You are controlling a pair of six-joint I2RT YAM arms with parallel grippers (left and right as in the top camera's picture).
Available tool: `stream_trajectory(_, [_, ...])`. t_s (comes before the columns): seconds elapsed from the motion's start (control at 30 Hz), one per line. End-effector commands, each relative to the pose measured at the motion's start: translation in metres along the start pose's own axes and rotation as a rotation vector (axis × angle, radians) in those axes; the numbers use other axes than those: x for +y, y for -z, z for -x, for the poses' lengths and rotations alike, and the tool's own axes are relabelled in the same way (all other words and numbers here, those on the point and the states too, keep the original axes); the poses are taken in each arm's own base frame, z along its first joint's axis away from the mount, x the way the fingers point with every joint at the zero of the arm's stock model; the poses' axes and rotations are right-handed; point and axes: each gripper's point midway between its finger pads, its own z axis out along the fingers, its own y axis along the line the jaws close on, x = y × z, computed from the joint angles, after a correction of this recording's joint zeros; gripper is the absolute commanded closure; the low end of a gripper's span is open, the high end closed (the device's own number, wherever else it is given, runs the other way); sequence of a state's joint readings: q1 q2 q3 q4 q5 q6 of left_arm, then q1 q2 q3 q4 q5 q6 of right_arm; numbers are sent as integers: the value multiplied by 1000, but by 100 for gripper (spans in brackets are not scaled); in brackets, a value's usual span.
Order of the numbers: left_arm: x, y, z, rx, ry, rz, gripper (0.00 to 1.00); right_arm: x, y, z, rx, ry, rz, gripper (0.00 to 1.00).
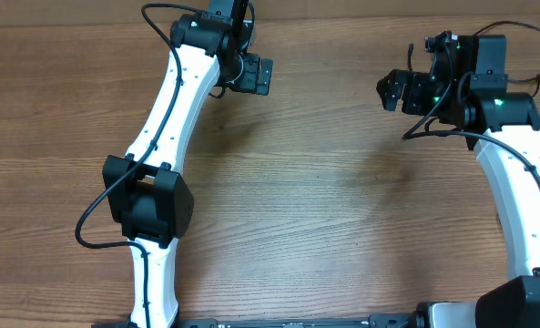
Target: Untangle cables
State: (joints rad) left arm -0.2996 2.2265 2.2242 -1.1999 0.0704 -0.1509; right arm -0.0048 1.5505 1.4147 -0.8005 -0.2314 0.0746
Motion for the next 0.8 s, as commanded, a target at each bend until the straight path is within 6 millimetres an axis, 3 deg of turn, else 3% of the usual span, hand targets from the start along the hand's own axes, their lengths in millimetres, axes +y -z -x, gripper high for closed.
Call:
stream_trajectory(0.0, [-5, -1, 0, 1, -5, -3, 0, 0, 1, 2, -8, 0, -4, 0])
stream_trajectory(0.27, [-9, 3, 0, -7, -13, -7, 0, 0, 1, 2, -8, 0, -4, 0])
stream_trajectory(0.5, [-14, 21, 4, -43, -21, -16, 0, 0, 1, 2, -8, 0, -4, 0])
stream_trajectory(0.77, [-18, 84, 13, -164, -28, -32, 1, 0, 1, 2, -8, 0, -4, 0])
